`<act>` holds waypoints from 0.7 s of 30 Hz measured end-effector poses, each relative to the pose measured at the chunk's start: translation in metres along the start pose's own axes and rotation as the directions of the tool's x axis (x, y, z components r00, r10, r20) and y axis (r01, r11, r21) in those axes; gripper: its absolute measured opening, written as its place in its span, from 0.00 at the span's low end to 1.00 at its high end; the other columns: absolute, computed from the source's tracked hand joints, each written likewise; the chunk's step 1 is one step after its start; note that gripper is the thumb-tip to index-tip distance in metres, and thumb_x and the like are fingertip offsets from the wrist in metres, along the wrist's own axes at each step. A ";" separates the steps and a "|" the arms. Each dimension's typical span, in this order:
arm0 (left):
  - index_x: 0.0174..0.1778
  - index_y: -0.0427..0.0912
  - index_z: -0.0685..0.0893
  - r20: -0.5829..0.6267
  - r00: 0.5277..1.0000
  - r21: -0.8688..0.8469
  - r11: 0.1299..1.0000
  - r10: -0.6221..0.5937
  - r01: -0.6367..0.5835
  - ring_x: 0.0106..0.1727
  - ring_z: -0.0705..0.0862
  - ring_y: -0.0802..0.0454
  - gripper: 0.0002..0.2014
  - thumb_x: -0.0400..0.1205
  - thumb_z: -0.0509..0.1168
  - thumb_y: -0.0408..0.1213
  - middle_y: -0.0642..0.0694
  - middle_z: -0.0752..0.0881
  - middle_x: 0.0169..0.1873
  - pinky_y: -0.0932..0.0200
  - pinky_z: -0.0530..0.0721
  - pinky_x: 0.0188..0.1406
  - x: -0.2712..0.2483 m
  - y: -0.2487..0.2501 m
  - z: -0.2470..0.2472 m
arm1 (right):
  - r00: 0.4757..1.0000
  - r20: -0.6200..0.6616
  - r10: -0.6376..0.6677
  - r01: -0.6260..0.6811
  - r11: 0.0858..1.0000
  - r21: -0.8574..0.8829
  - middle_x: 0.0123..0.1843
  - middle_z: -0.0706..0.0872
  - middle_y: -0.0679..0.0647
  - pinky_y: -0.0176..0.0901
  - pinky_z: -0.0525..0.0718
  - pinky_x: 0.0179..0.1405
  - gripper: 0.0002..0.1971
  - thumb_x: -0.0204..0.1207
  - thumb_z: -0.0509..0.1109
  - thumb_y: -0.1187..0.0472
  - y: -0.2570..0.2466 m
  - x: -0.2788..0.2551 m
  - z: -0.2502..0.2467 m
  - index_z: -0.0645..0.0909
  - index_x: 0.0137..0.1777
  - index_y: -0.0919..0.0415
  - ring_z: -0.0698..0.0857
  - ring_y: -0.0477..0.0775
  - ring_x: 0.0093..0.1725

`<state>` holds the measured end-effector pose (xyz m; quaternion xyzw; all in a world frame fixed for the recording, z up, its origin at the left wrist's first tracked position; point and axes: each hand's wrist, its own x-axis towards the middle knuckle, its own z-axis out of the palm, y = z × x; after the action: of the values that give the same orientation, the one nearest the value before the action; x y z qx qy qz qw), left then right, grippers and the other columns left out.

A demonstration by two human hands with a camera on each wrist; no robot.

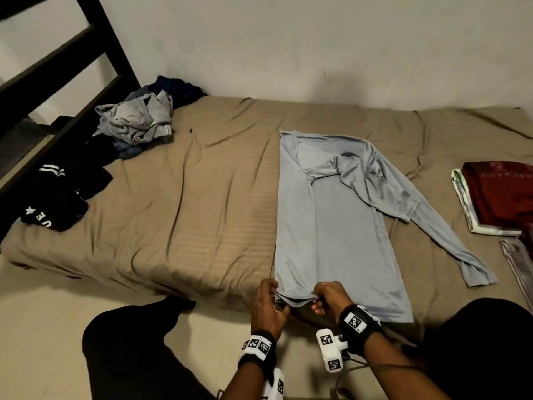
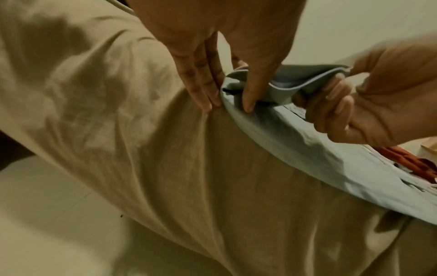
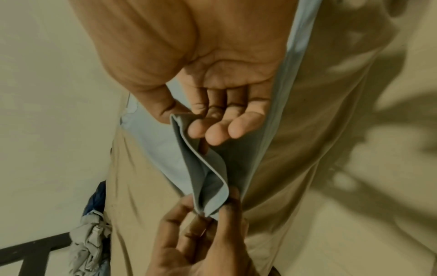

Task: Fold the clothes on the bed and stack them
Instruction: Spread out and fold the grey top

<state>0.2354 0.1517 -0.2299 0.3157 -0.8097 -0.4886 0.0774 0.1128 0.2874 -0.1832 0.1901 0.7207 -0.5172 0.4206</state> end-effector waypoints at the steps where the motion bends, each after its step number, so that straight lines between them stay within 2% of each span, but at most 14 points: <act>1: 0.57 0.51 0.80 0.018 0.999 0.048 0.998 0.050 -0.051 0.51 0.85 0.56 0.25 0.65 0.75 0.30 0.56 0.83 0.51 0.59 0.86 0.48 0.003 -0.003 0.002 | 1.000 0.007 -0.009 0.009 1.000 0.004 0.22 0.78 0.60 0.34 0.73 0.15 0.12 0.77 0.64 0.75 -0.002 -0.001 -0.001 0.79 0.32 0.69 0.76 0.54 0.15; 2: 0.55 0.49 0.82 0.020 0.997 0.091 0.993 0.070 -0.071 0.51 0.84 0.52 0.22 0.66 0.74 0.30 0.54 0.84 0.50 0.56 0.85 0.48 0.006 -0.004 0.005 | 1.000 0.018 -0.018 0.018 1.000 0.010 0.22 0.78 0.60 0.34 0.72 0.15 0.11 0.77 0.64 0.75 -0.003 -0.002 -0.002 0.79 0.33 0.69 0.76 0.55 0.16; 4: 0.49 0.45 0.84 0.030 0.998 0.134 0.989 0.063 -0.066 0.47 0.85 0.46 0.14 0.68 0.70 0.33 0.49 0.86 0.45 0.50 0.85 0.44 0.011 -0.003 0.006 | 0.998 0.046 -0.035 0.034 0.999 0.027 0.23 0.78 0.60 0.35 0.73 0.15 0.08 0.78 0.65 0.74 -0.006 -0.004 -0.005 0.80 0.37 0.71 0.76 0.55 0.17; 7: 0.44 0.45 0.82 0.057 0.997 0.193 0.979 0.048 -0.058 0.39 0.85 0.39 0.09 0.68 0.65 0.38 0.45 0.87 0.37 0.48 0.83 0.33 0.012 0.003 0.001 | 0.997 0.066 -0.041 0.038 0.998 0.047 0.24 0.78 0.60 0.36 0.75 0.16 0.06 0.78 0.66 0.74 -0.009 -0.003 -0.009 0.80 0.40 0.70 0.76 0.55 0.18; 9: 0.40 0.48 0.80 0.043 0.997 0.244 0.967 0.059 -0.067 0.35 0.84 0.37 0.07 0.67 0.67 0.39 0.47 0.86 0.33 0.50 0.78 0.29 0.010 0.008 -0.007 | 0.998 0.058 -0.028 0.026 0.998 0.051 0.24 0.78 0.60 0.36 0.75 0.16 0.08 0.78 0.66 0.74 -0.011 -0.001 -0.011 0.78 0.37 0.68 0.76 0.55 0.18; 10: 0.37 0.48 0.78 0.034 0.997 0.274 0.959 0.071 -0.078 0.33 0.83 0.38 0.08 0.66 0.70 0.38 0.48 0.84 0.31 0.53 0.75 0.26 0.008 0.009 -0.010 | 0.998 0.051 -0.021 0.018 0.998 0.056 0.24 0.78 0.59 0.36 0.75 0.16 0.10 0.77 0.67 0.74 -0.010 0.000 -0.011 0.77 0.35 0.67 0.76 0.54 0.18; 12: 0.34 0.47 0.77 0.099 0.989 0.341 0.930 0.111 -0.138 0.30 0.81 0.40 0.13 0.61 0.76 0.36 0.49 0.82 0.29 0.58 0.68 0.24 0.003 0.013 -0.016 | 0.999 0.041 -0.010 0.008 0.998 0.061 0.24 0.78 0.59 0.36 0.75 0.16 0.11 0.77 0.67 0.74 -0.008 0.001 -0.011 0.77 0.34 0.66 0.76 0.54 0.18; 15: 0.32 0.47 0.77 0.173 0.976 0.373 0.909 0.130 -0.187 0.27 0.79 0.43 0.18 0.54 0.79 0.31 0.48 0.80 0.31 0.60 0.66 0.21 0.002 0.012 -0.016 | 1.000 0.029 -0.001 0.000 1.000 0.029 0.24 0.78 0.60 0.34 0.74 0.15 0.11 0.78 0.66 0.75 -0.004 0.002 -0.009 0.77 0.34 0.67 0.76 0.54 0.16; 18: 0.30 0.45 0.75 0.122 0.991 0.382 0.919 0.059 -0.101 0.21 0.77 0.37 0.16 0.58 0.73 0.23 0.46 0.79 0.23 0.61 0.58 0.23 0.003 0.008 -0.010 | 1.000 0.024 0.003 -0.001 0.998 -0.057 0.23 0.79 0.60 0.34 0.73 0.16 0.10 0.76 0.67 0.75 -0.001 0.003 -0.009 0.76 0.34 0.66 0.76 0.54 0.17; 21: 0.30 0.41 0.77 0.071 0.997 0.359 0.933 -0.031 0.003 0.28 0.80 0.31 0.10 0.67 0.68 0.22 0.39 0.82 0.25 0.56 0.63 0.27 -0.002 0.000 -0.010 | 1.000 0.022 0.022 -0.017 0.983 -0.184 0.24 0.82 0.61 0.35 0.74 0.18 0.10 0.76 0.71 0.72 0.003 0.001 -0.010 0.76 0.35 0.64 0.78 0.54 0.18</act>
<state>0.2409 0.1455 -0.2248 0.3129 -0.8848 -0.3449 -0.0164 0.1102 0.2972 -0.1846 0.1514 0.7583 -0.4467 0.4500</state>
